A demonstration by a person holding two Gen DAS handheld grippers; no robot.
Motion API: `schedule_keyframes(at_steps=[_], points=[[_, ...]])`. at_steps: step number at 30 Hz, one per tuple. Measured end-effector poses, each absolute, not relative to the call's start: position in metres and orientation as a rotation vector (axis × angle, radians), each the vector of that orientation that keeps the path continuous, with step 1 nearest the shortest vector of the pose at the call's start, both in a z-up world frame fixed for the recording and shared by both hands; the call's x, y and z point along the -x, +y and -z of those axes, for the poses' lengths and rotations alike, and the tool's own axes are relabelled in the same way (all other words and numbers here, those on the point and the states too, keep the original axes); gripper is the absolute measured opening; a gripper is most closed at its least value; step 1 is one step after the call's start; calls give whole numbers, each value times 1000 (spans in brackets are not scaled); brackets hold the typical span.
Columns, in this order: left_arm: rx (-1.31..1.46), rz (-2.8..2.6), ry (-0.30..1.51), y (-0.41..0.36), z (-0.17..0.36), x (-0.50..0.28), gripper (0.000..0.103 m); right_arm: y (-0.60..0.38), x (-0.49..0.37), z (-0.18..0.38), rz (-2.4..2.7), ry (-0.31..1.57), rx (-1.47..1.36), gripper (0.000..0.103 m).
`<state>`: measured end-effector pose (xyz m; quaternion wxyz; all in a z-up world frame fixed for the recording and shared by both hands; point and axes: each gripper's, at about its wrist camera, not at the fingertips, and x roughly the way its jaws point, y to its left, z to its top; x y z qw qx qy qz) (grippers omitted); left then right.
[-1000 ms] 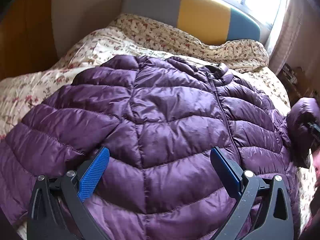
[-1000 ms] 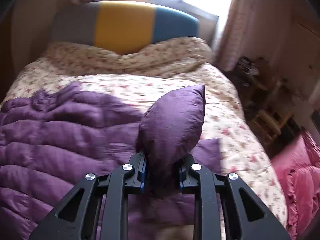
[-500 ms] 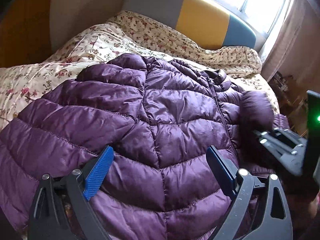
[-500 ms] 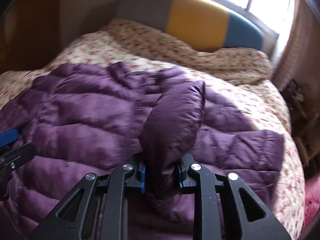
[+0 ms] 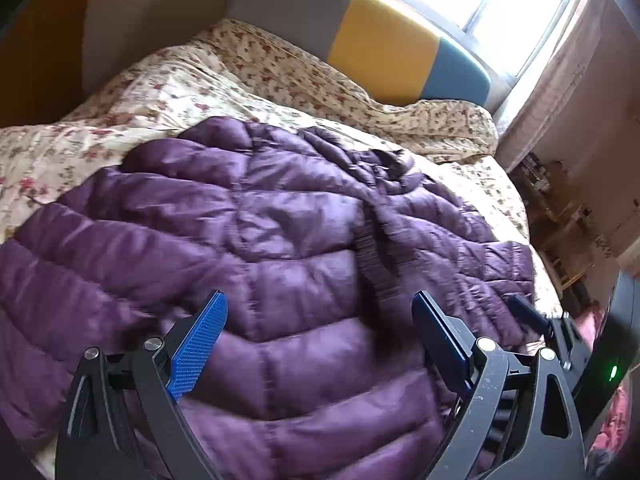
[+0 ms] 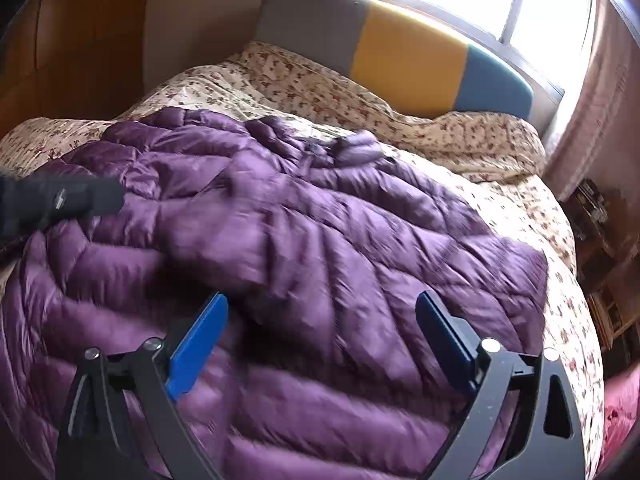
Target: Fold large clothes
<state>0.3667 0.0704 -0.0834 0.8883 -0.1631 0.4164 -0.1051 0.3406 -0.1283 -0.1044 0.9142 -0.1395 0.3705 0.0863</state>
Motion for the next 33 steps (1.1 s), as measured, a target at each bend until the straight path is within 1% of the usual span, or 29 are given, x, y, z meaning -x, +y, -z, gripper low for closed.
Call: schedule_keyframes(at_steps=[3, 6, 7, 8, 9, 10, 11, 12, 13, 20, 33], points=[[363, 247, 884, 54, 84, -376, 93, -151, -336, 104, -148, 782, 240, 101], [351, 261, 945, 37, 95, -389, 76, -179, -338, 103, -86, 799, 166, 101], [356, 264, 967, 34, 100, -393, 76, -188, -340, 102, -68, 804, 138, 101], [364, 266, 1003, 28, 108, -398, 73, -197, -342, 102, -51, 808, 106, 101], [356, 271, 1016, 24, 112, -400, 57, -206, -344, 101, -34, 811, 73, 101], [346, 268, 1023, 22, 114, -402, 39, -218, -347, 100, -15, 814, 30, 101], [345, 267, 1028, 21, 117, -403, 31, -227, -350, 100, -1, 816, -3, 101], [355, 271, 1019, 22, 118, -403, 19, -236, -353, 100, 17, 820, -30, 101], [364, 273, 1004, 24, 116, -402, 12, -243, -355, 99, 28, 823, -47, 101], [357, 232, 934, 51, 104, -387, 11, -269, -380, 100, 75, 832, -83, 101], [331, 168, 927, 70, 114, -385, 11, -243, -416, 134, 76, 908, -35, 101]])
